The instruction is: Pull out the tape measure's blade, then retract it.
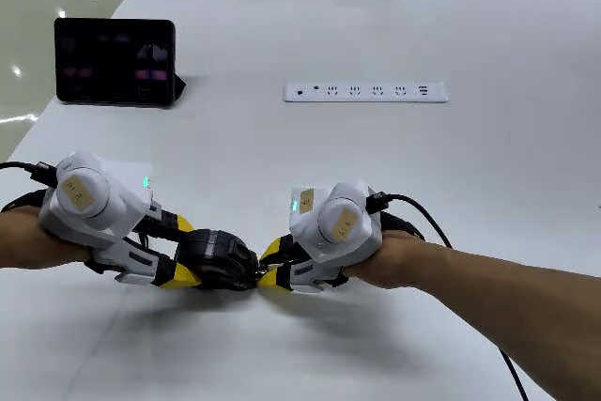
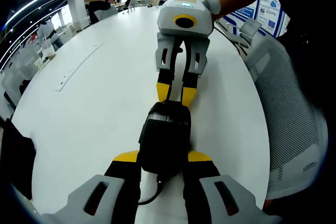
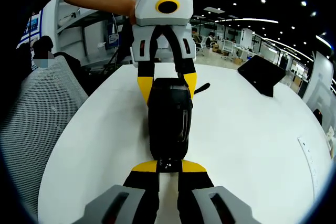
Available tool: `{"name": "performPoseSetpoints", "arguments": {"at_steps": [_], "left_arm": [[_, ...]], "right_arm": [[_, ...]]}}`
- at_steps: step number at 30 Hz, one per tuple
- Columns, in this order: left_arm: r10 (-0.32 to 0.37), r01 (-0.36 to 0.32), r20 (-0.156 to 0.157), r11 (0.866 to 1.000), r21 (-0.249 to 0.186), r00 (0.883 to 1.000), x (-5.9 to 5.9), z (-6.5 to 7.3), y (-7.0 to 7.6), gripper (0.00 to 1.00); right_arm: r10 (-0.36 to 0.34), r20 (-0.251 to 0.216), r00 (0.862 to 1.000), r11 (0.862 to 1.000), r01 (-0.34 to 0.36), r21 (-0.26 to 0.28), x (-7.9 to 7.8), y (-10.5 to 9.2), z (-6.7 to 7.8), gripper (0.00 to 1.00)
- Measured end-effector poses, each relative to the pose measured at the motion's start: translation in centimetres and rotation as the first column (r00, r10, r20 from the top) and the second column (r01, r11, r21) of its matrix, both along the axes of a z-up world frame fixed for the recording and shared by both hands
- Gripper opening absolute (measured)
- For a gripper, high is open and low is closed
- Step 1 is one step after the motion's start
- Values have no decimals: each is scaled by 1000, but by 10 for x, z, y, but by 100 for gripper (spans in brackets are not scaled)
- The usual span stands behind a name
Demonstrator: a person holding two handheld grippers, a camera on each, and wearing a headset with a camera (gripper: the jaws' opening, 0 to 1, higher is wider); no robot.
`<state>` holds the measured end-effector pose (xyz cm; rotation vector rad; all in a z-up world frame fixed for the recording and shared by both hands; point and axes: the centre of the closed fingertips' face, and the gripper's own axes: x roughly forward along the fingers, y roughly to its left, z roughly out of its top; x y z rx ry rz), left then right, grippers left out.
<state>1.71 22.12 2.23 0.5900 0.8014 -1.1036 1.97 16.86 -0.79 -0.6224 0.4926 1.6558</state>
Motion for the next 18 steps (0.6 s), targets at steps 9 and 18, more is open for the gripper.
{"name": "performPoseSetpoints", "arguments": {"at_steps": [9, 18], "left_arm": [[0, 0, -5, 1000, -3, 1000, 0, 0, -1, 24], [2, -2, -7, 1000, -1, 1000, 1, 0, -1, 24]], "right_arm": [[5, 2, 1000, 1000, -5, -9, 1, -4, 0, 9], [12, 8, 1000, 1000, -12, -17, 2, -11, 0, 9]]}}
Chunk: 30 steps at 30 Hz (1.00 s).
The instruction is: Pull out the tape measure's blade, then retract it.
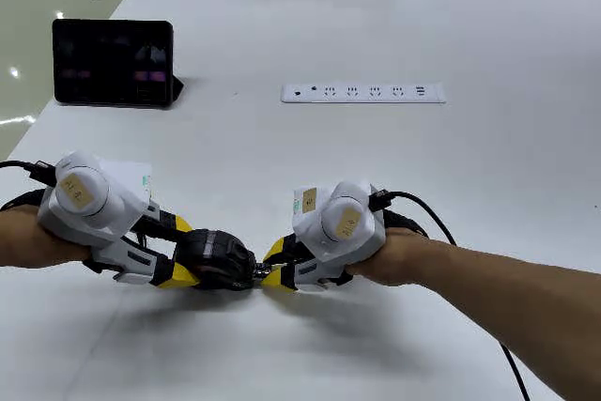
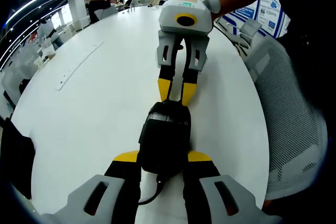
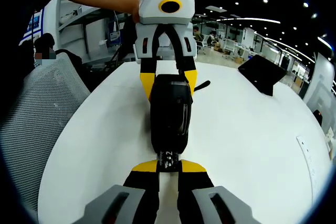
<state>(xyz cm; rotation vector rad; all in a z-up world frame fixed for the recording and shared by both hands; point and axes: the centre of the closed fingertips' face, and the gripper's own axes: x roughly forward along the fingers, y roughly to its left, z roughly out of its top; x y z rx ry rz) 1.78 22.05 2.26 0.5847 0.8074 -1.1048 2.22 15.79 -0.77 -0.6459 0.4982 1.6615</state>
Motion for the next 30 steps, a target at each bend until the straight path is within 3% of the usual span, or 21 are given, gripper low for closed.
{"name": "performPoseSetpoints", "arguments": {"at_steps": [30], "left_arm": [[6, -6, -4, 1000, 5, 1000, 0, 1, 0, 24]], "right_arm": [[0, 5, 1000, 1000, 0, -21, 4, -27, 1, 9]]}}
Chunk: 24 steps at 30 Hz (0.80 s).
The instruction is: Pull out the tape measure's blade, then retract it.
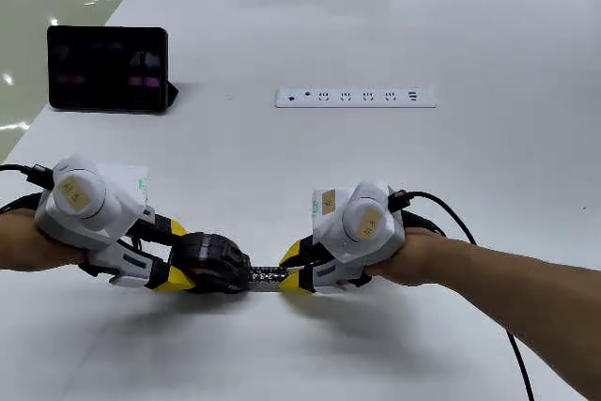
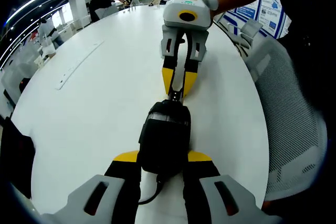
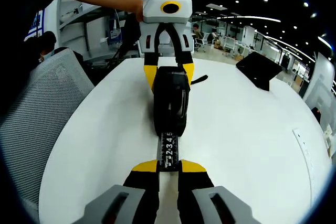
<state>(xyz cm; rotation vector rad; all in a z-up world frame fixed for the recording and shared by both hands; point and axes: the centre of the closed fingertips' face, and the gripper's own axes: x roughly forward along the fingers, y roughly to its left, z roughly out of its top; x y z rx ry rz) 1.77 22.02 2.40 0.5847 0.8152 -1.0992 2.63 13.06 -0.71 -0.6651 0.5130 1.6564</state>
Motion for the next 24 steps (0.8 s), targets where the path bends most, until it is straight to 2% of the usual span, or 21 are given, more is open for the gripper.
{"name": "performPoseSetpoints", "arguments": {"at_steps": [24], "left_arm": [[-20, 21, -17, 998, 66, 1000, 0, -2, 1, 24]], "right_arm": [[-16, 3, 1000, 1000, 16, -21, 2, -24, -1, 9]]}}
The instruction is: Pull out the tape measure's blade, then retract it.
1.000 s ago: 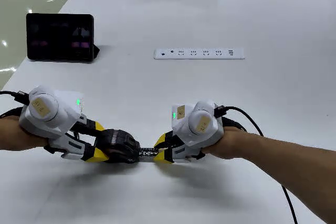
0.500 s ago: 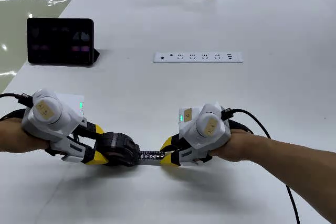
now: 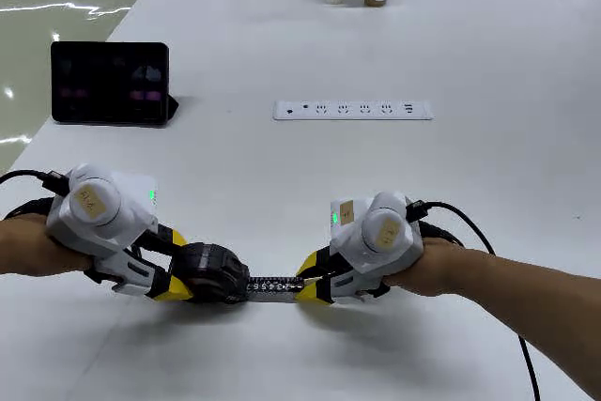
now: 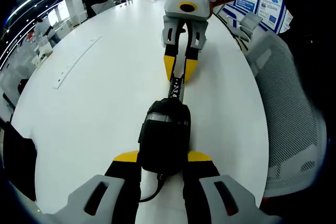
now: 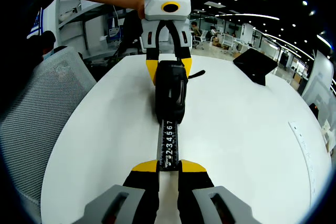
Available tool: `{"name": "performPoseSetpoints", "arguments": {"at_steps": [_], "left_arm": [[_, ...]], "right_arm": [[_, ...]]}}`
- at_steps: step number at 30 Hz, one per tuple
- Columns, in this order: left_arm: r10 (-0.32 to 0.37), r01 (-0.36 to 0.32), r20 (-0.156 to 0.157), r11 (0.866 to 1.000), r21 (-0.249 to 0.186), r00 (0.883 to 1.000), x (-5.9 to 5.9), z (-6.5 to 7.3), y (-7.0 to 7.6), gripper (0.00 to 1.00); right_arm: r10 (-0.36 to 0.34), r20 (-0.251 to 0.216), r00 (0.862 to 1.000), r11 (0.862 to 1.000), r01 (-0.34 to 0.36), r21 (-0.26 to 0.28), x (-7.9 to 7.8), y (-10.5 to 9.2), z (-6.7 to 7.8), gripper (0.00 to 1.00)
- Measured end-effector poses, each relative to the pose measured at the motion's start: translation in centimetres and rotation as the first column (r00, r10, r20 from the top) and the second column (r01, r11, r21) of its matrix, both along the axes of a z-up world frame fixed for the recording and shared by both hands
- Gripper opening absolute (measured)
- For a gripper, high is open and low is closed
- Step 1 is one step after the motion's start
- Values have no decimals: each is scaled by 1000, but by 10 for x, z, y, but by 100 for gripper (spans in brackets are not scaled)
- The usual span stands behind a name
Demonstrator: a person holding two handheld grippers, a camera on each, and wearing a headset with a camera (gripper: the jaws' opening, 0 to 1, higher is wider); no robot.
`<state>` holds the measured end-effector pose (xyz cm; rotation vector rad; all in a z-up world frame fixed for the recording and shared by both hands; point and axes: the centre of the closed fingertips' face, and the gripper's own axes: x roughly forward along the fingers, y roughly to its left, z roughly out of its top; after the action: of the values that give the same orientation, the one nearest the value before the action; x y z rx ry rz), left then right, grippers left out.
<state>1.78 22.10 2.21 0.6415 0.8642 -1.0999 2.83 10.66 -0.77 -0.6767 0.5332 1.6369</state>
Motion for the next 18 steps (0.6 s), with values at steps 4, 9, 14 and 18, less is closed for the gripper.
{"name": "performPoseSetpoints", "arguments": {"at_steps": [4, 9, 14, 18], "left_arm": [[0, 0, -3, 1000, 6, 1000, -1, 0, 0, 24], [2, -2, -3, 1000, 10, 1000, -1, 0, 0, 24], [1, -1, -7, 1000, 18, 1000, -1, 0, 0, 24], [-4, 4, -11, 1000, 28, 1000, -1, 0, 0, 24]], "right_arm": [[-4, 0, 1000, 1000, 4, -2, 0, -3, 0, 9], [-6, 1, 1000, 1000, 6, -6, 0, -7, 1, 9], [-8, 2, 1000, 1000, 8, -12, 1, -12, 0, 9], [-10, 0, 1000, 1000, 10, -16, 0, -17, 1, 9]]}}
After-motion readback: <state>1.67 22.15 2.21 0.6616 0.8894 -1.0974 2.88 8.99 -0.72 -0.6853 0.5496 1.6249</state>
